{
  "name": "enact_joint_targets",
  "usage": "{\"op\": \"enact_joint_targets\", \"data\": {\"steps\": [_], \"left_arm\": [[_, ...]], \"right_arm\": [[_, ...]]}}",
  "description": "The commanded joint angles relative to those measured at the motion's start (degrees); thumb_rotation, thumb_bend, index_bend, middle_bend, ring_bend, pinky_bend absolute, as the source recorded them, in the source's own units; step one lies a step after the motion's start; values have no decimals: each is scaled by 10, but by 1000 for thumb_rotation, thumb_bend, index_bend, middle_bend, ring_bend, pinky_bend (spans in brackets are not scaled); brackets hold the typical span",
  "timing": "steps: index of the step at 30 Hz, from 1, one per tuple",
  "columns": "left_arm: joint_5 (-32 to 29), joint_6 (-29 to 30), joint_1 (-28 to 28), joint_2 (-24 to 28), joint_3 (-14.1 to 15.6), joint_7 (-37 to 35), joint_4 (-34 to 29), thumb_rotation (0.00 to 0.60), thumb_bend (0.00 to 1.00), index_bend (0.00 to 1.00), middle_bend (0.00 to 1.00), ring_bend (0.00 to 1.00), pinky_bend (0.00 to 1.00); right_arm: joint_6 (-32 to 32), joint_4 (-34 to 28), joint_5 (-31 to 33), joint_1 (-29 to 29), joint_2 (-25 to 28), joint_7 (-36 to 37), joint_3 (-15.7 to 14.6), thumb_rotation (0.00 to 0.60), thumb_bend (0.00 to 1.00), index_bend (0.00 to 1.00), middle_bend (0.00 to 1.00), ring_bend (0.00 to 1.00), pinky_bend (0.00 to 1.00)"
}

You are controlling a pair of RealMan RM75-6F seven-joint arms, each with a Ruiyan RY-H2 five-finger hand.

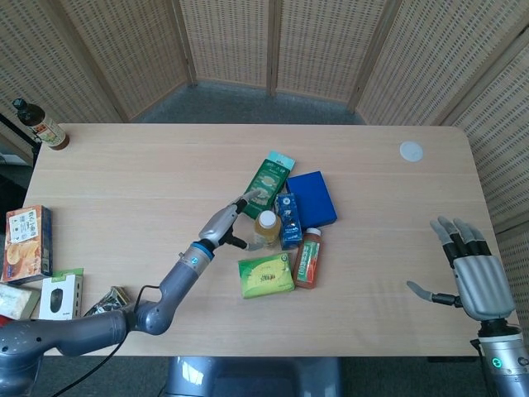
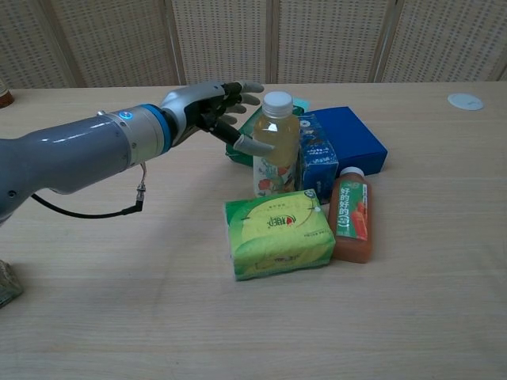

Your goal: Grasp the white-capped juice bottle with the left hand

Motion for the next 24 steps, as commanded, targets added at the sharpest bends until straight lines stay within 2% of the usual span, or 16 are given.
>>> {"op": "enact_joint_targets", "data": {"steps": [1, 6, 11, 13, 17, 21, 24], "left_arm": [[-10, -18, -22, -38, -14, -20, 48, 600, 45, 69, 67, 0, 0], [-5, -25, -30, -69, -26, -53, 86, 600, 51, 161, 152, 14, 0], [4, -30, -37, -94, -34, -82, 119, 600, 140, 279, 268, 135, 26], [14, -19, -38, -106, -36, -87, 133, 600, 210, 346, 332, 219, 135], [19, 10, -36, -128, -43, -96, 157, 600, 392, 542, 532, 465, 471], [13, 28, -29, -138, -54, -103, 165, 600, 462, 623, 626, 576, 659], [14, 38, -20, -135, -59, -109, 157, 600, 490, 647, 657, 605, 723]], "right_arm": [[2, 0, -1, -3, 2, 1, -1, 235, 170, 41, 47, 0, 0], [7, 2, 0, -10, 6, 6, -3, 232, 171, 42, 47, 0, 0], [10, 1, -2, -14, 10, 11, -3, 232, 171, 42, 47, 0, 0], [11, 1, -2, -16, 11, 11, -3, 228, 173, 42, 47, 0, 0], [13, 0, -3, -18, 13, 13, -3, 232, 171, 42, 47, 0, 0], [14, 0, -4, -20, 13, 15, -2, 232, 172, 42, 46, 0, 0], [12, 2, -5, -19, 10, 15, -2, 236, 170, 41, 47, 0, 0]]}}
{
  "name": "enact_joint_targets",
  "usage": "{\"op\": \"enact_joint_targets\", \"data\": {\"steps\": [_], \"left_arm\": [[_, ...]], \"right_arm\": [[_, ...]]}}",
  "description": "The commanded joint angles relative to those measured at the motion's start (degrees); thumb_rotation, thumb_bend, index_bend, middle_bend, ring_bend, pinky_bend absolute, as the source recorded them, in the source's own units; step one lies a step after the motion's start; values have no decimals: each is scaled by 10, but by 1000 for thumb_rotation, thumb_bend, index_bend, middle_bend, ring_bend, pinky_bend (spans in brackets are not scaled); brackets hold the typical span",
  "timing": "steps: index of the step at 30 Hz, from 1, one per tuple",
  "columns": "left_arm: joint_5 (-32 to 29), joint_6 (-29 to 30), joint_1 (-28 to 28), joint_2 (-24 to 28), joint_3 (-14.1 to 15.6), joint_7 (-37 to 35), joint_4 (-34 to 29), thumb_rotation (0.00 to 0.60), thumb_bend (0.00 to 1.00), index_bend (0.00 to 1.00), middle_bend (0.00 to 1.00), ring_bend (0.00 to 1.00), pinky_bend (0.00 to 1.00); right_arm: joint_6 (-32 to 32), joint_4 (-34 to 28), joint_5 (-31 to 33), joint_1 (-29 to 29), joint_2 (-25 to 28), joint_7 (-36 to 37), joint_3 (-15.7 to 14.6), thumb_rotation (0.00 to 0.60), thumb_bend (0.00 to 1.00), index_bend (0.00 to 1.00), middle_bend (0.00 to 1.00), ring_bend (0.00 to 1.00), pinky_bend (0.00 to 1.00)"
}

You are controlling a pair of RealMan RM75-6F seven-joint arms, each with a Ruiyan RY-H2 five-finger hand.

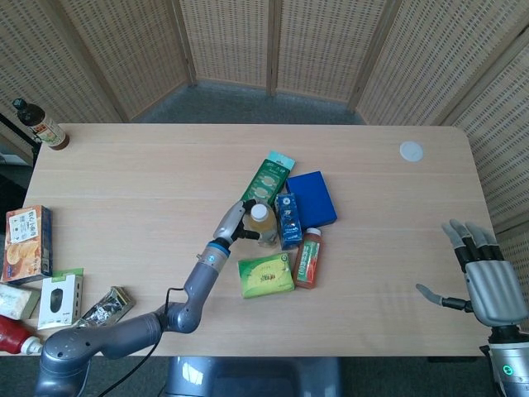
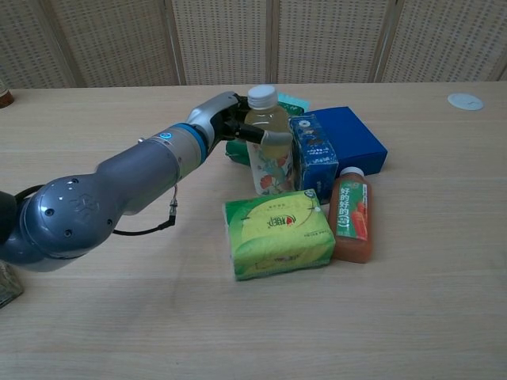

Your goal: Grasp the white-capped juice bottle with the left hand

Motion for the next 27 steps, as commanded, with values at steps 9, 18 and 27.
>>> {"op": "enact_joint_targets", "data": {"steps": [9, 18, 27], "left_arm": [[4, 45, 54, 117, -35, 11, -178, 600, 488, 660, 669, 618, 750], [-71, 87, 89, 291, -122, 96, -434, 600, 481, 659, 668, 617, 750], [-151, 128, 97, 394, -177, 138, -552, 600, 476, 660, 673, 619, 749]], "right_arm": [[-6, 12, -5, 4, -10, 12, 2, 234, 170, 42, 47, 0, 0], [-1, 30, -17, 0, -25, 31, -4, 231, 171, 42, 47, 0, 0], [7, 40, -27, -4, -35, 43, -6, 235, 168, 41, 47, 0, 0]]}}
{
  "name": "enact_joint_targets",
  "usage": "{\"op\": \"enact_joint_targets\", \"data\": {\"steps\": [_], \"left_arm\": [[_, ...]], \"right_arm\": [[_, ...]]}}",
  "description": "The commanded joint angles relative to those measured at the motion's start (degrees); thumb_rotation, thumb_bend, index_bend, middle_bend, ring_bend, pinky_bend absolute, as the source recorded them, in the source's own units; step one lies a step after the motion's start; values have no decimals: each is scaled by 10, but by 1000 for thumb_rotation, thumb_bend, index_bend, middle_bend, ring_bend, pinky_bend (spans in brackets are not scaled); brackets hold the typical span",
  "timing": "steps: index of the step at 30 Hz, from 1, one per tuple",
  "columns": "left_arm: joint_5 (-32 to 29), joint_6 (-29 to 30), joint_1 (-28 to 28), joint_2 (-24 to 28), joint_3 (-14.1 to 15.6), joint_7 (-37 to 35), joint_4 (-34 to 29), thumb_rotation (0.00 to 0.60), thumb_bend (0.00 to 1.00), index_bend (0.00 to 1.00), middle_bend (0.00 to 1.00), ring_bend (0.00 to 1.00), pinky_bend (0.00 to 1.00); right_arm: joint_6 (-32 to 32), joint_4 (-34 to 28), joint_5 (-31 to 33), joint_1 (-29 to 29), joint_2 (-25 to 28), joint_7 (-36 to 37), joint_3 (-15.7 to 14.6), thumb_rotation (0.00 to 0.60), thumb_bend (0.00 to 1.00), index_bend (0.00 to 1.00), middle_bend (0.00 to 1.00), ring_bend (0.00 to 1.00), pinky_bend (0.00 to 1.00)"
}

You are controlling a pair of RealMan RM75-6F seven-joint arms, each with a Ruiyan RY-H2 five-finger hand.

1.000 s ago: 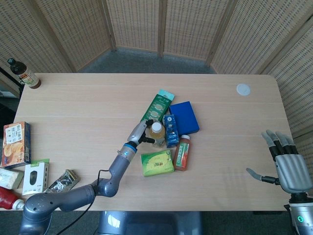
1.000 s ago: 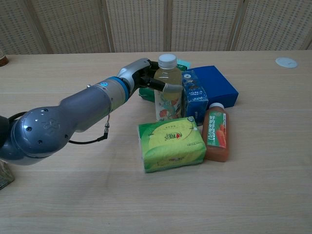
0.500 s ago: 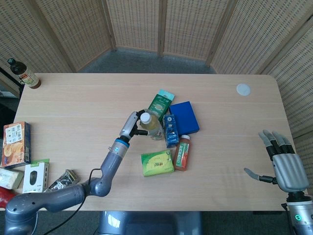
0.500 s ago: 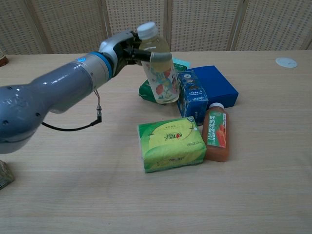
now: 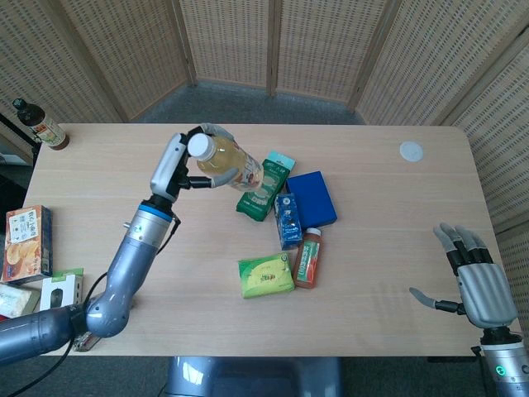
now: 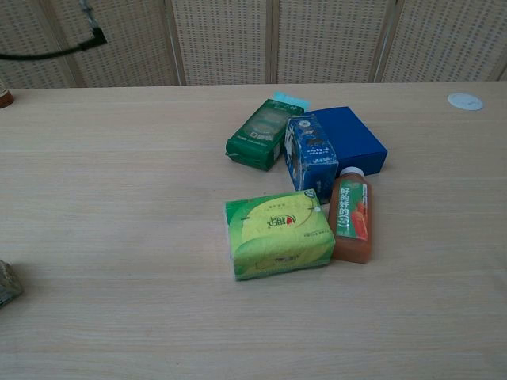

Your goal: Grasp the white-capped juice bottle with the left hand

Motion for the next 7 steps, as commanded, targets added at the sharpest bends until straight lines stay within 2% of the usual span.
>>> {"op": "enact_joint_targets", "data": {"steps": [1, 7], "left_arm": [[-32, 19, 5, 31, -17, 15, -30, 600, 476, 660, 674, 620, 749], [-47, 21, -4, 42, -7, 8, -34, 600, 472, 659, 674, 620, 749]], "right_arm": [[1, 0, -1, -1, -1, 0, 0, 233, 170, 41, 48, 0, 0], [0, -5, -2, 0, 3, -4, 1, 232, 171, 42, 47, 0, 0]]}}
